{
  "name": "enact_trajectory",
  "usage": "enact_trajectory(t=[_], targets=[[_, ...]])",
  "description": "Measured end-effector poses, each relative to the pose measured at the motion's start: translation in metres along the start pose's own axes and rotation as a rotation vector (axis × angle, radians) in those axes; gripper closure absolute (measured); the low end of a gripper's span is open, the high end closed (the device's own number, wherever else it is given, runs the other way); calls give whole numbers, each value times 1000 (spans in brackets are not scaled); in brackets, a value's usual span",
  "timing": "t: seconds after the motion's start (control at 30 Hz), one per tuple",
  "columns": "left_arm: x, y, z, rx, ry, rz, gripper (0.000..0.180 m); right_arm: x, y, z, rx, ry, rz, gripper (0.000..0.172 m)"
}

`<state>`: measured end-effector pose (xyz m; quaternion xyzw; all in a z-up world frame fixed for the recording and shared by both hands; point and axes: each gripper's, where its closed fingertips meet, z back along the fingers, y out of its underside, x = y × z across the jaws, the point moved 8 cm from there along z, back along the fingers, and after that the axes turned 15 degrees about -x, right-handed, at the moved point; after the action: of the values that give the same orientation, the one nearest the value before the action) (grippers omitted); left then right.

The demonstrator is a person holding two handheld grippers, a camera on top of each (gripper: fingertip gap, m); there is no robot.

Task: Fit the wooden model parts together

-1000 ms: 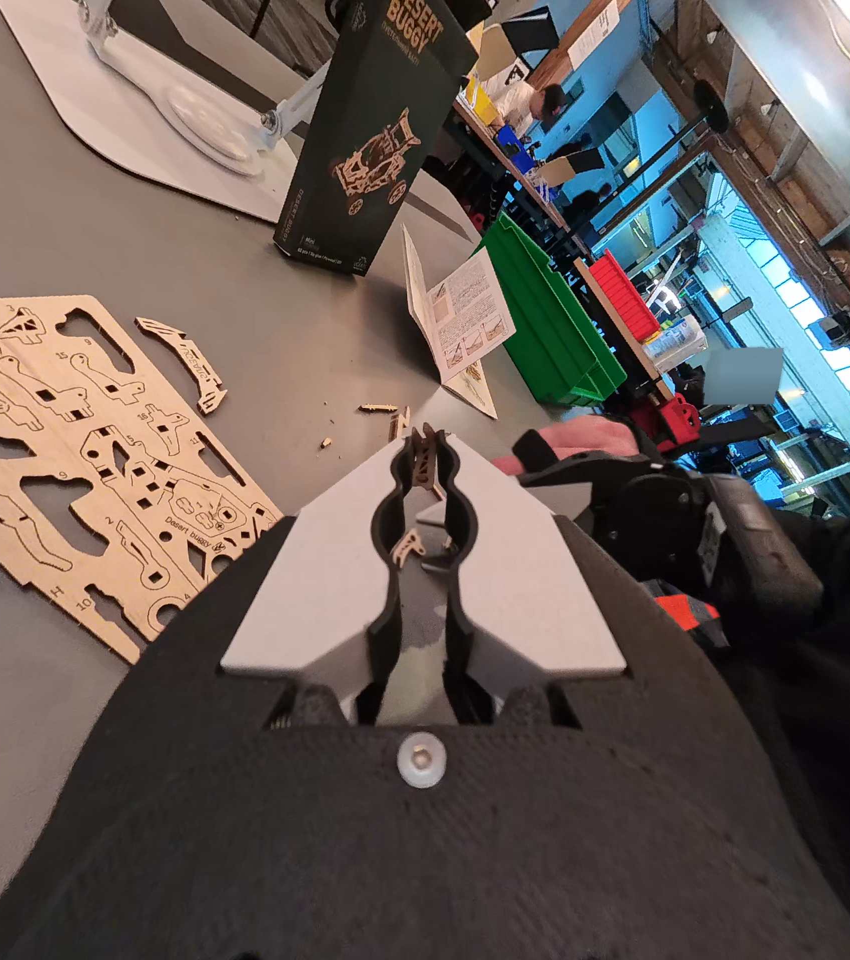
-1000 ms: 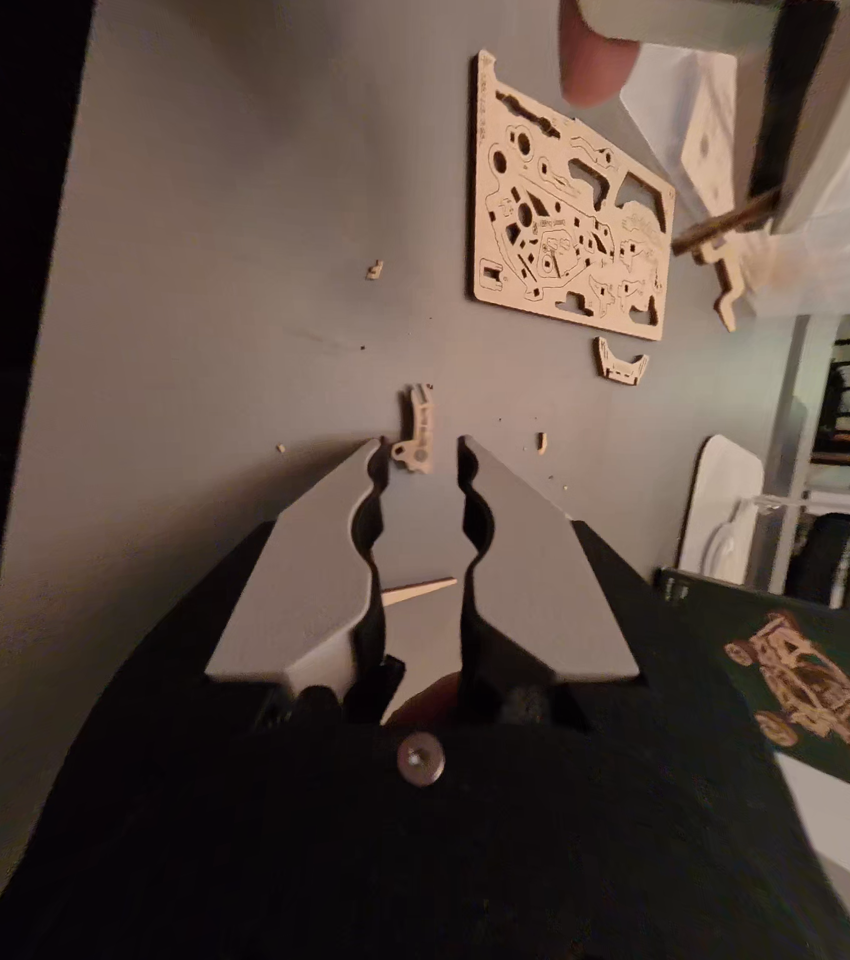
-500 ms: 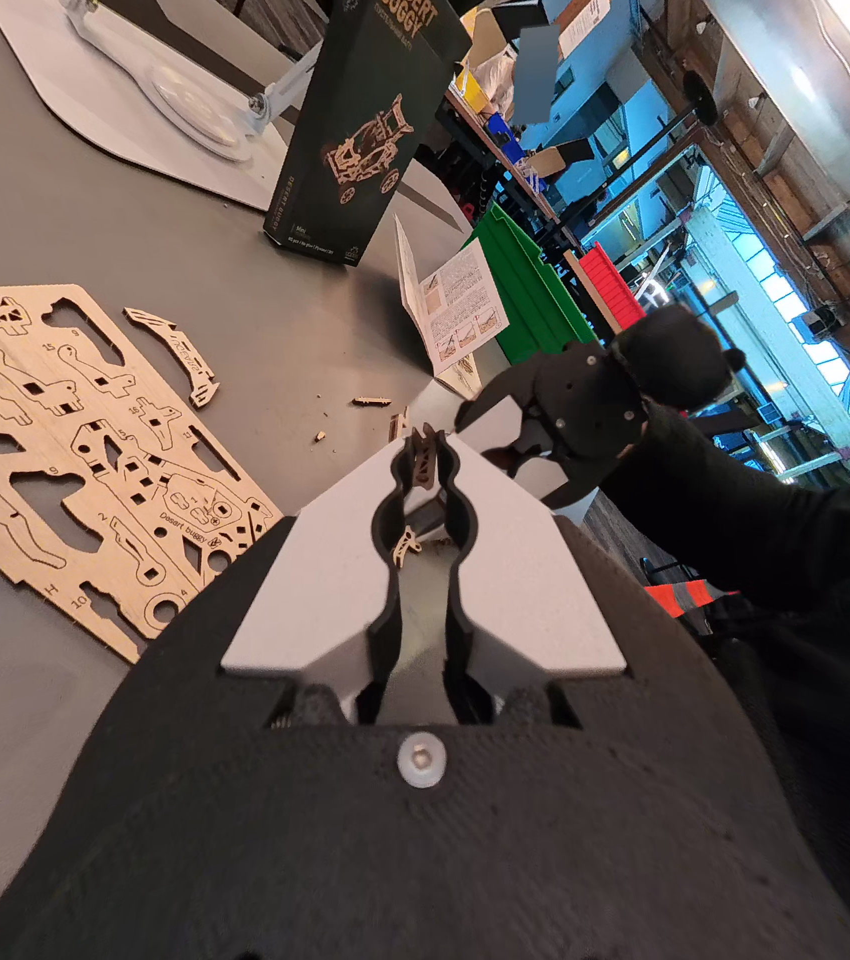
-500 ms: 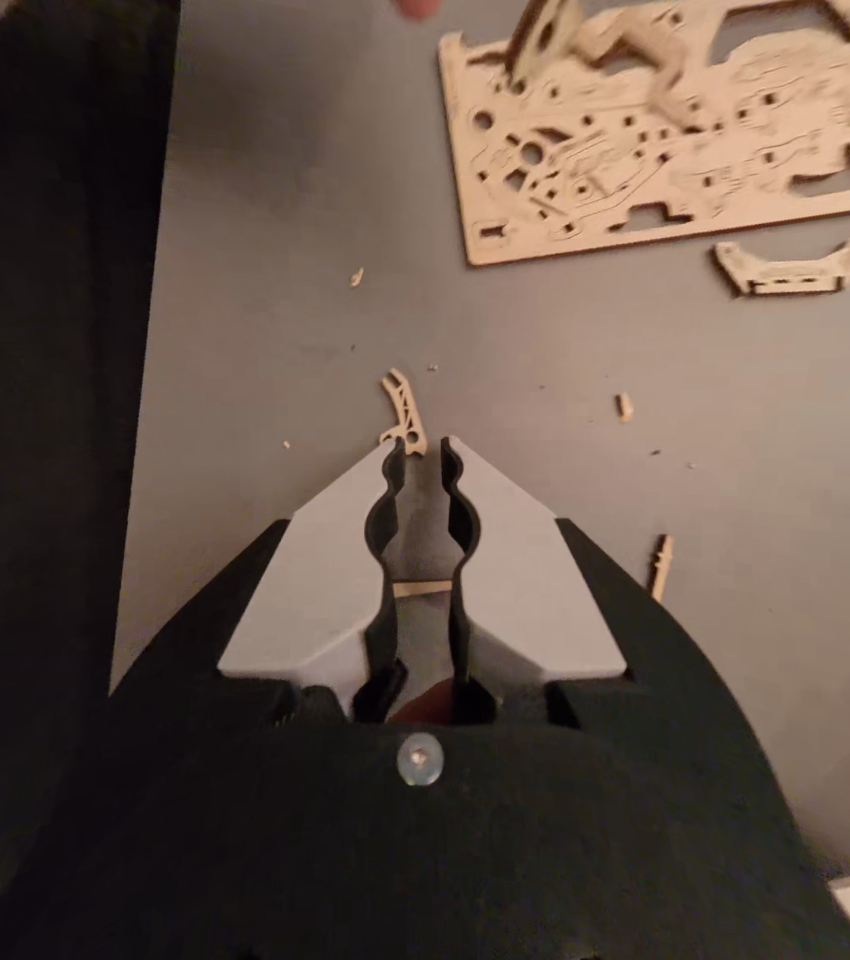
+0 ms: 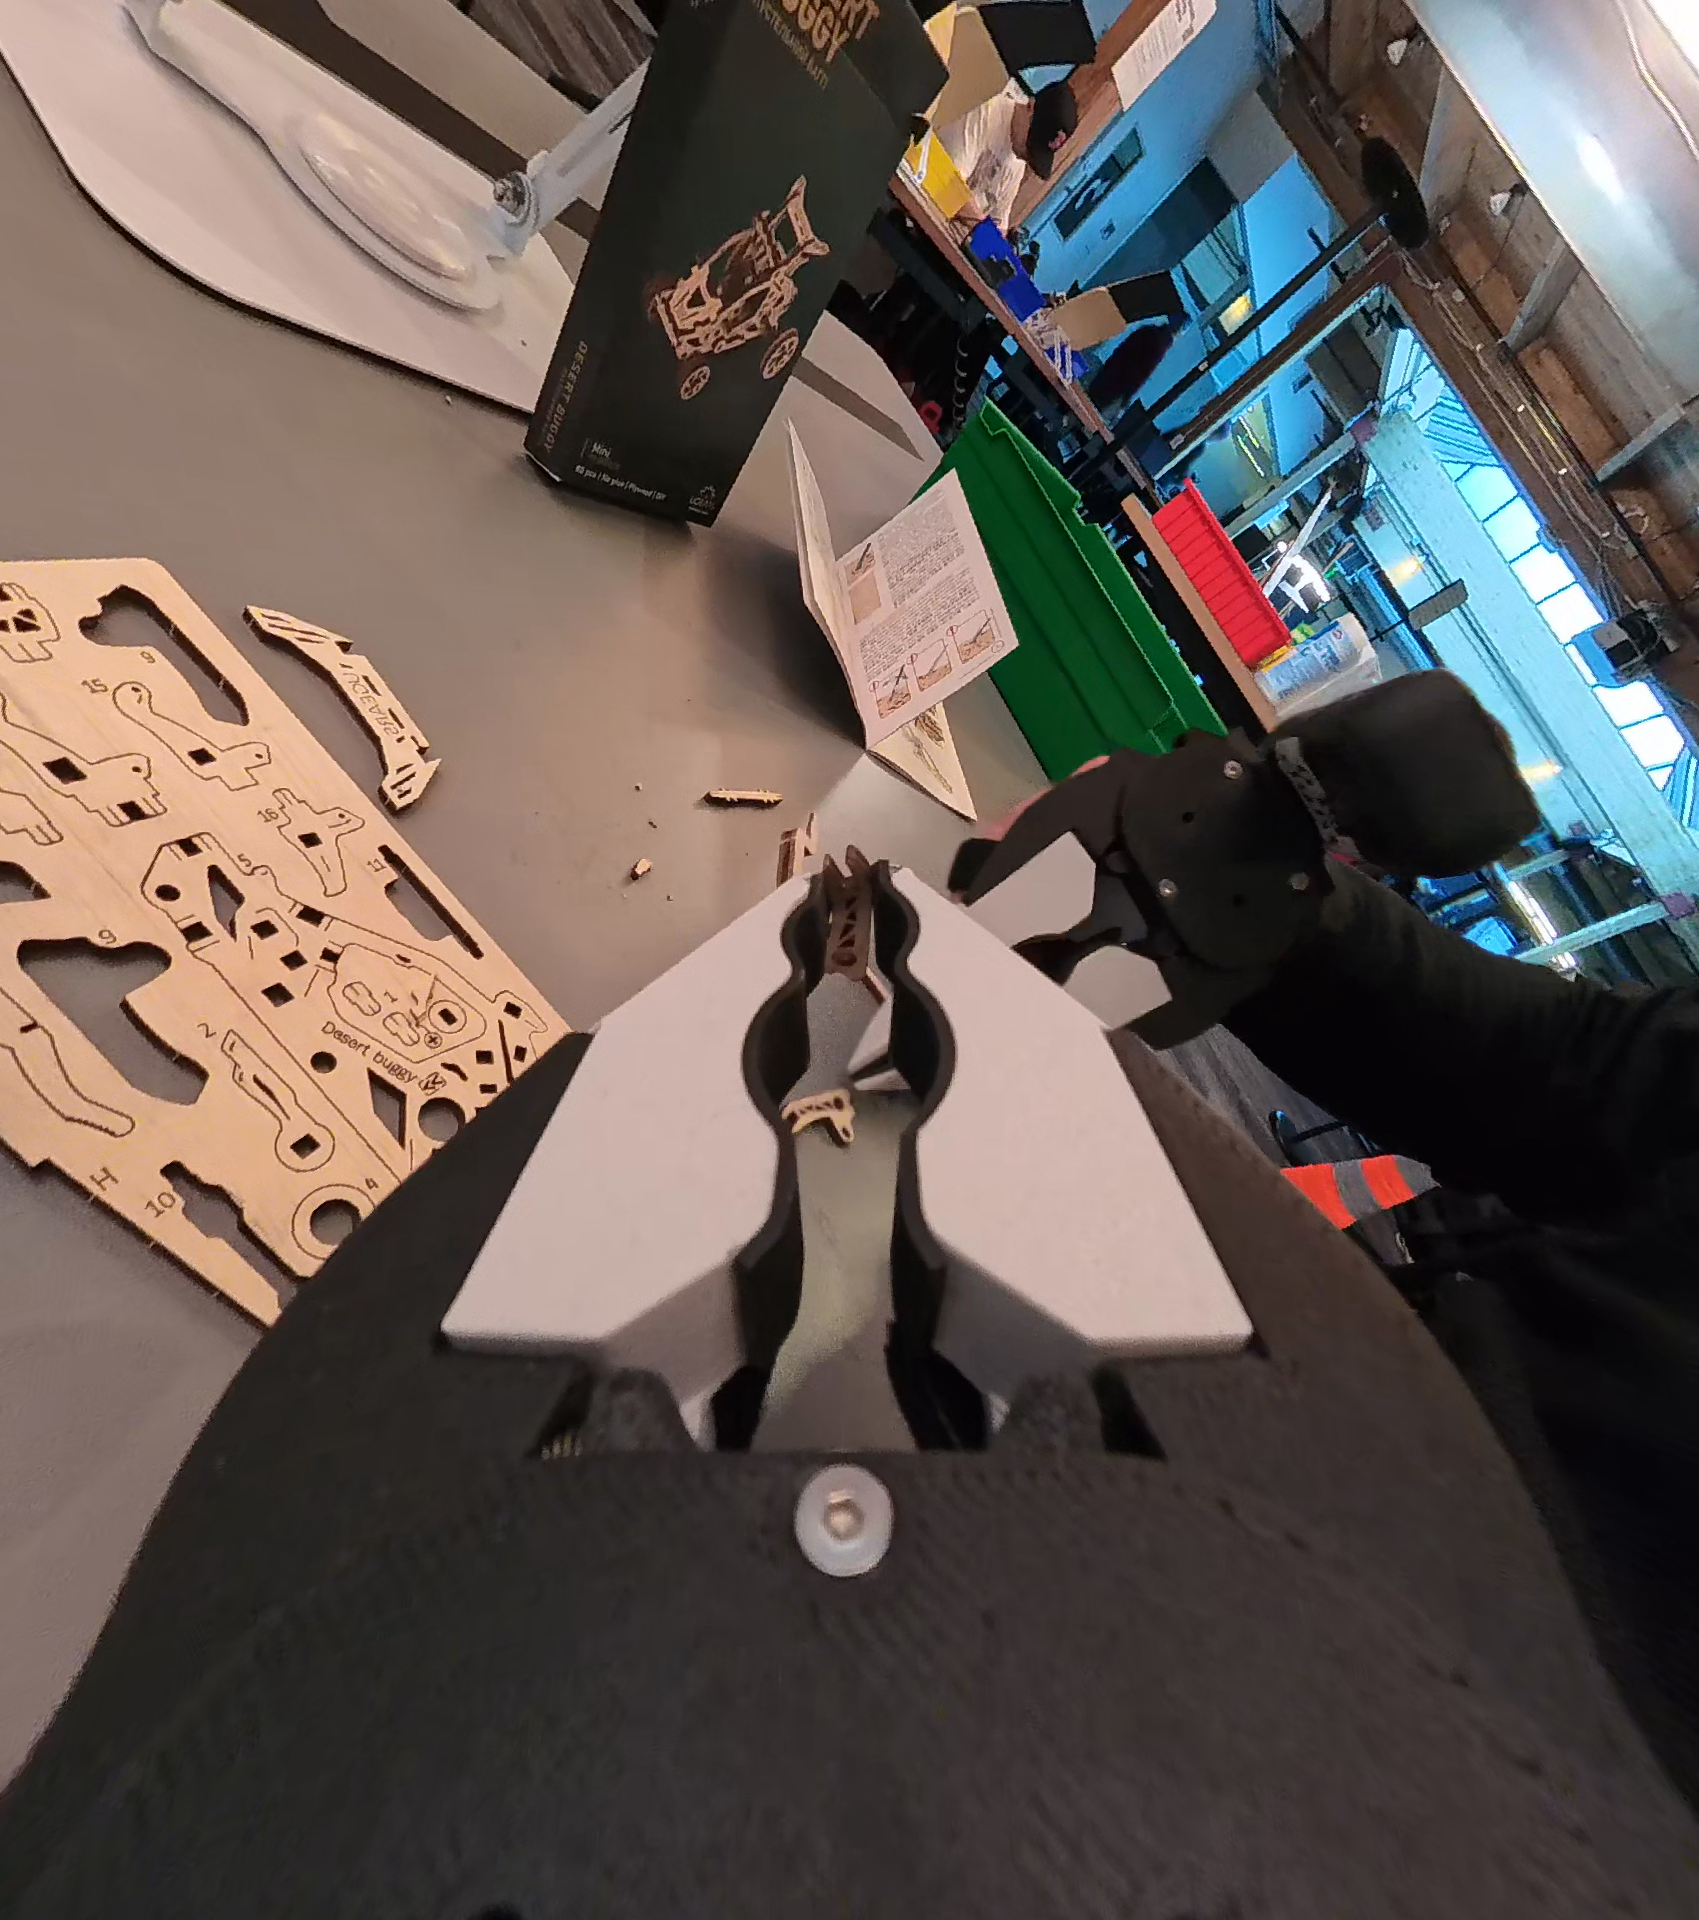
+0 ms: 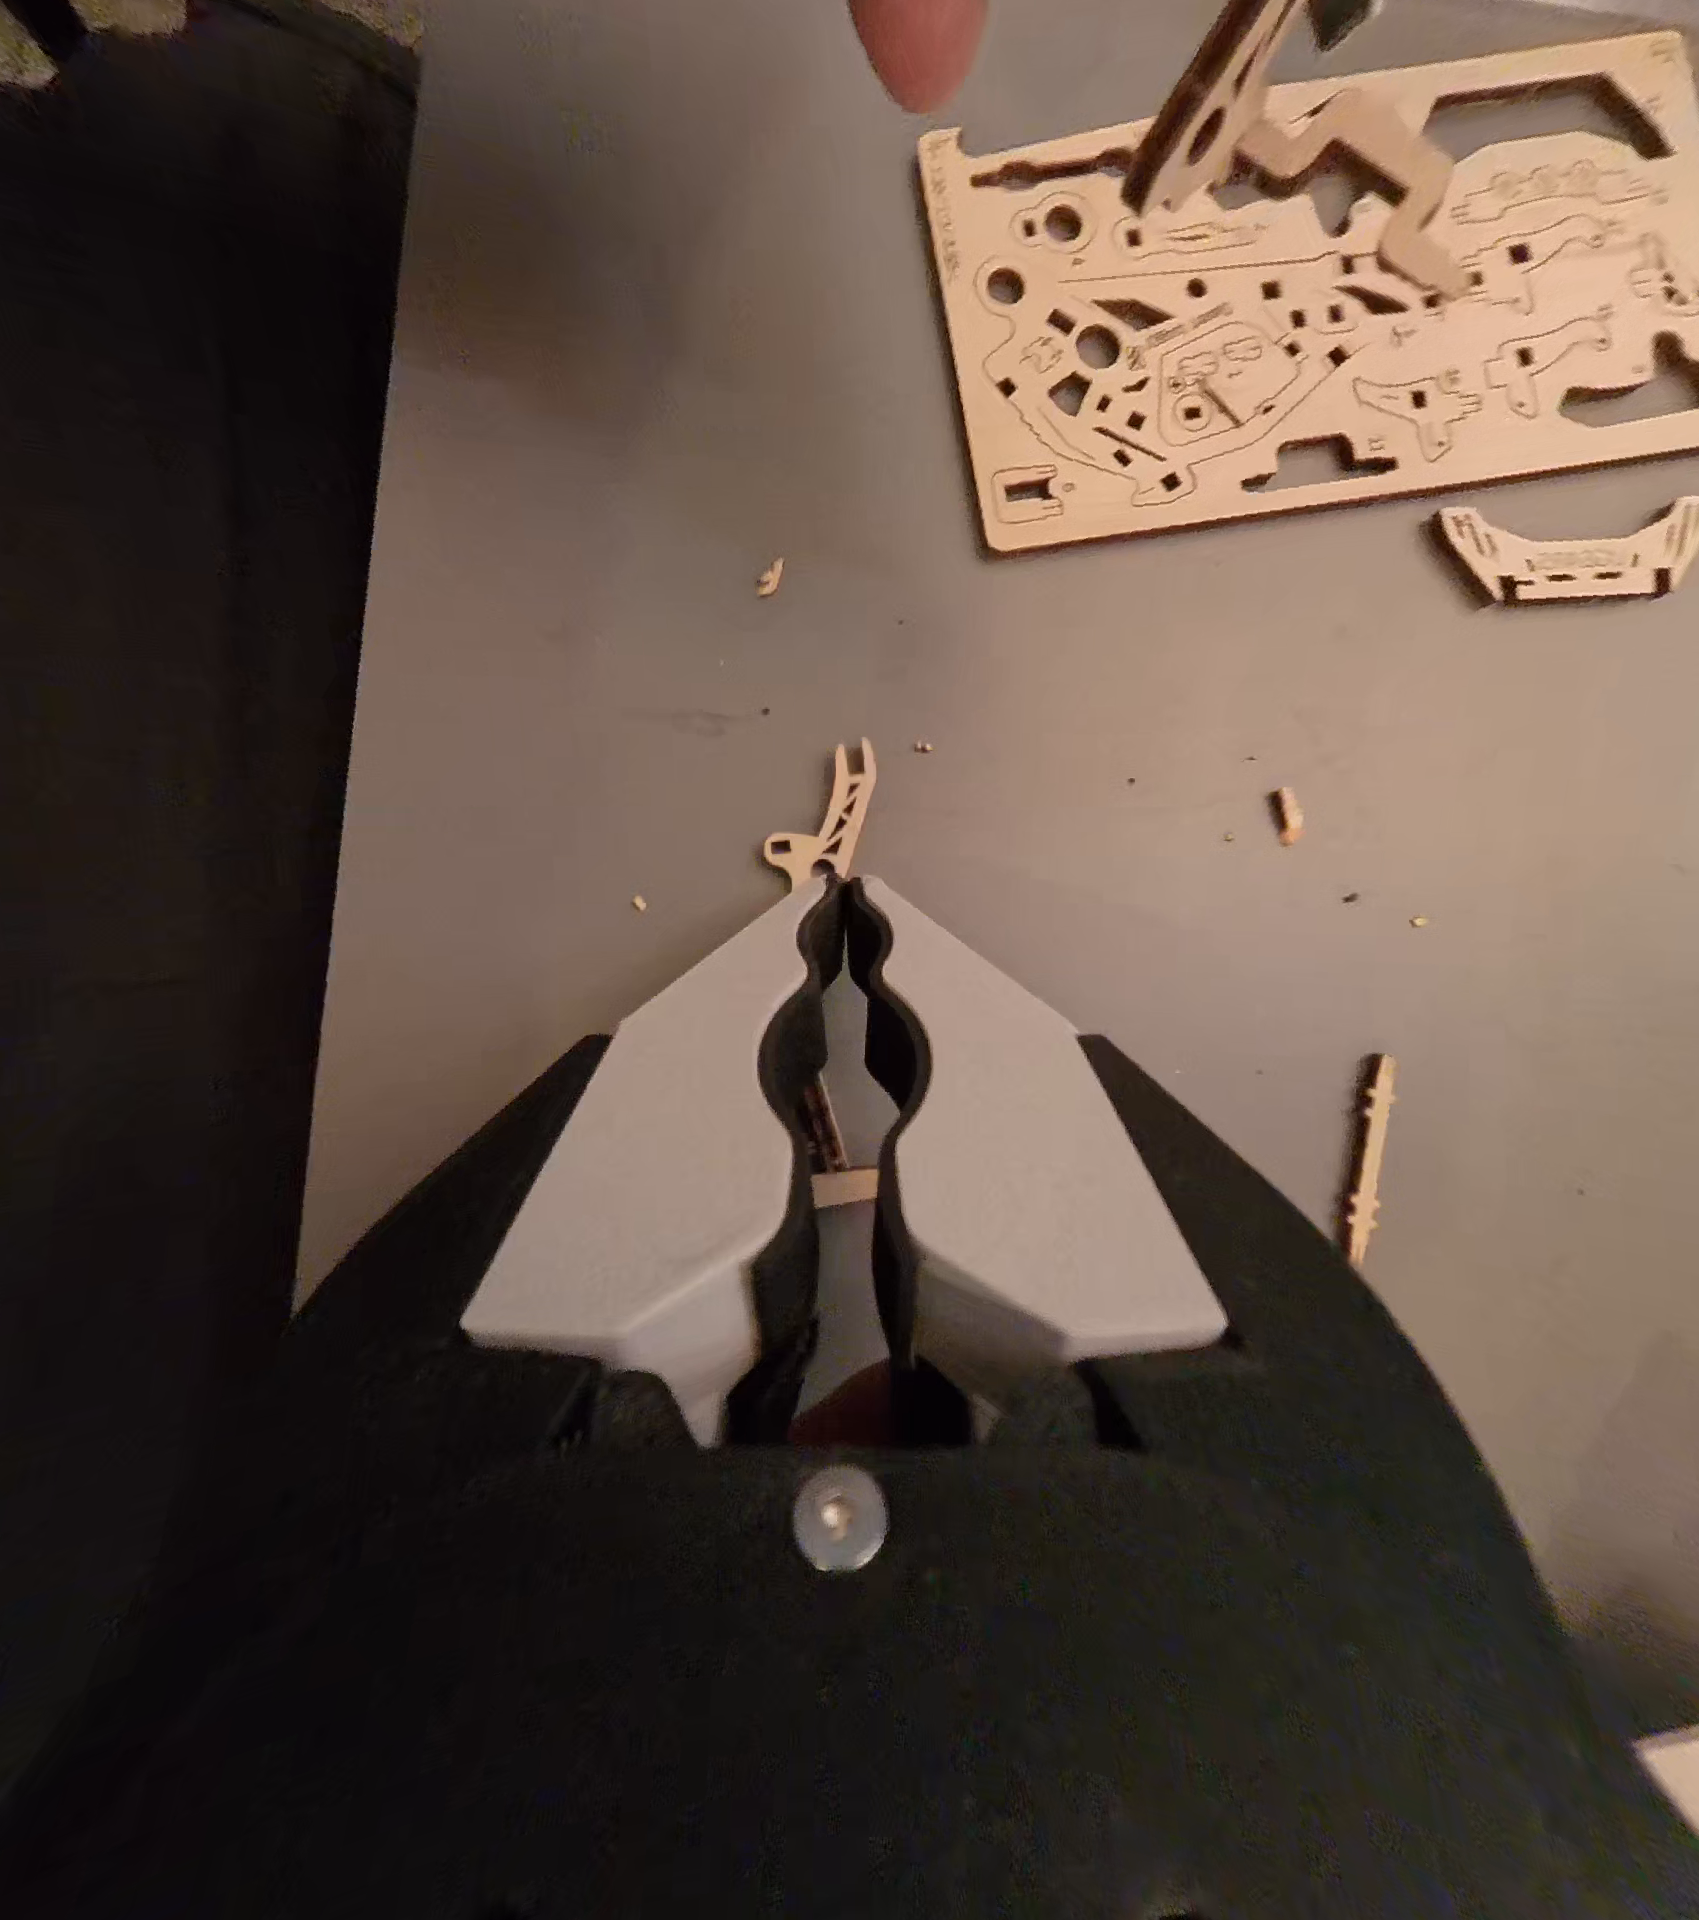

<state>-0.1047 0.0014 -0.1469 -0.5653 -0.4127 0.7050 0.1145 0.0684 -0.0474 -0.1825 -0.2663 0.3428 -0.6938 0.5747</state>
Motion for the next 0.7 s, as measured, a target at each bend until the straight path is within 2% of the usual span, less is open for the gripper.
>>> enact_trajectory(t=[0.03,0.1,0.2,0.3,0.4,0.53,0.7], targets=[[0,0,0,-1,0,1,174,3,-1,1,-13,2,-15,172],[0,0,0,1,1,1,174,9,-2,4,-24,-1,-47,168],[0,1,-1,4,2,4,174,8,0,3,-14,39,-66,148],[0,2,-2,11,5,4,174,8,5,-3,28,52,1,154],[0,2,-2,13,7,4,174,8,5,-8,-1,57,14,164],[2,1,0,11,1,4,174,7,6,-9,-39,62,4,165],[4,7,-3,40,-12,23,174,2,-9,7,-93,222,158,165]])
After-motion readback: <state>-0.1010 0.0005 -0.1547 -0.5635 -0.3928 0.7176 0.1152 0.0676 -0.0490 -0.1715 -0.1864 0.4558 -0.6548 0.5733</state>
